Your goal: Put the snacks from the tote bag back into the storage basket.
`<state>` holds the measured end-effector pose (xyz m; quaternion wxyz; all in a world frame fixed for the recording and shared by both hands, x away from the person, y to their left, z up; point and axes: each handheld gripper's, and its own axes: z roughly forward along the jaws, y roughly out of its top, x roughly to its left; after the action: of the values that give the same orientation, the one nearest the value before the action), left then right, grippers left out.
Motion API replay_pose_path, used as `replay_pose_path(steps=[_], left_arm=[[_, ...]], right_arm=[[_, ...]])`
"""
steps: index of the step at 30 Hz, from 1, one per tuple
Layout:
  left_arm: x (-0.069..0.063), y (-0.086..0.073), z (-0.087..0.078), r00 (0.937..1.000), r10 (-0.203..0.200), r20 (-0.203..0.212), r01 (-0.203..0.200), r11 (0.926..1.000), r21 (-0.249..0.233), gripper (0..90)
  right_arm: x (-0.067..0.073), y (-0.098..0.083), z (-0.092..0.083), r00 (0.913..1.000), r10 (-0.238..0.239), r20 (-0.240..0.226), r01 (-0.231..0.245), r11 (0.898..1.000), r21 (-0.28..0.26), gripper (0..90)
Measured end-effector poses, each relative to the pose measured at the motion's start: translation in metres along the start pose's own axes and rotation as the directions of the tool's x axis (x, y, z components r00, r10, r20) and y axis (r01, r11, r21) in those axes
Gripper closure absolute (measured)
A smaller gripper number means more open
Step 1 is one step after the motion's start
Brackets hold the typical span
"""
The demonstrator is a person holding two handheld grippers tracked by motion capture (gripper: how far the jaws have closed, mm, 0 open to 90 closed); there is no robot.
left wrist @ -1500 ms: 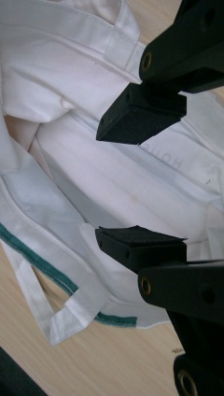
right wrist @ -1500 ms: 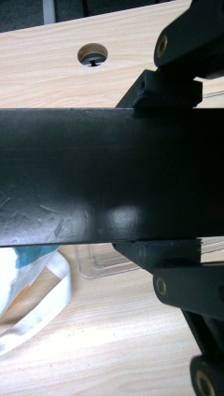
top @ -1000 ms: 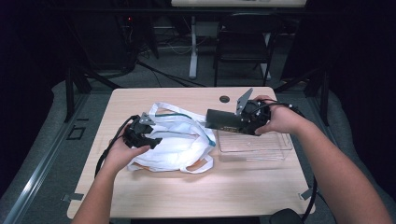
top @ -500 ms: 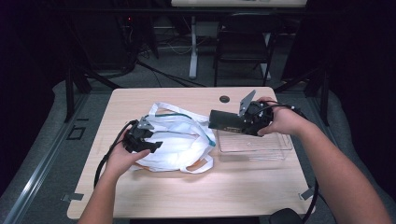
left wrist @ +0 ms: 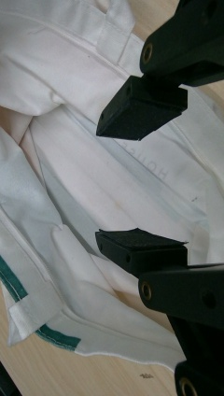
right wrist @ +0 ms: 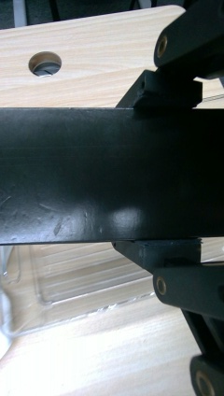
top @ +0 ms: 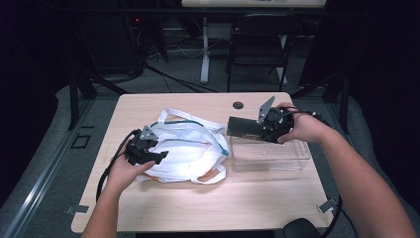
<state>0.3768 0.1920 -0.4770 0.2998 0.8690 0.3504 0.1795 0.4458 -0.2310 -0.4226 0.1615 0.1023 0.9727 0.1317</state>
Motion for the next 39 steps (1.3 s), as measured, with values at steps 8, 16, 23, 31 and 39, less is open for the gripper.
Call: replay_pose_path(steps=[8, 16, 23, 31, 39], left_arm=[[0.001, -0.003, -0.006, 0.9998, -0.004, -0.020, 0.004, 1.0000, -0.006, 43.0], [0.002, -0.003, -0.006, 0.9996, -0.008, -0.026, 0.008, 1.0000, -0.004, 43.0], [0.003, -0.004, -0.007, 0.9992, -0.013, -0.037, 0.013, 0.9999, -0.010, 43.0], [0.003, -0.004, -0.009, 0.9990, -0.017, -0.042, 0.016, 0.9998, -0.014, 42.9], [0.004, -0.007, -0.010, 0.9981, -0.025, -0.057, 0.024, 0.9996, -0.012, 42.9]], right_arm=[[-0.002, -0.008, 0.004, 1.0000, -0.008, 0.002, 0.008, 1.000, 0.023, 41.9], [-0.005, -0.023, 0.012, 0.9999, 0.010, 0.008, -0.011, 0.999, 0.048, 41.9], [-0.006, -0.028, 0.023, 0.9998, 0.021, 0.005, -0.022, 0.998, 0.053, 41.9], [-0.008, -0.027, 0.035, 0.9999, 0.015, 0.005, -0.015, 0.997, 0.071, 41.9], [-0.012, -0.030, 0.051, 0.9999, 0.016, -0.002, -0.016, 0.995, 0.100, 41.9]])
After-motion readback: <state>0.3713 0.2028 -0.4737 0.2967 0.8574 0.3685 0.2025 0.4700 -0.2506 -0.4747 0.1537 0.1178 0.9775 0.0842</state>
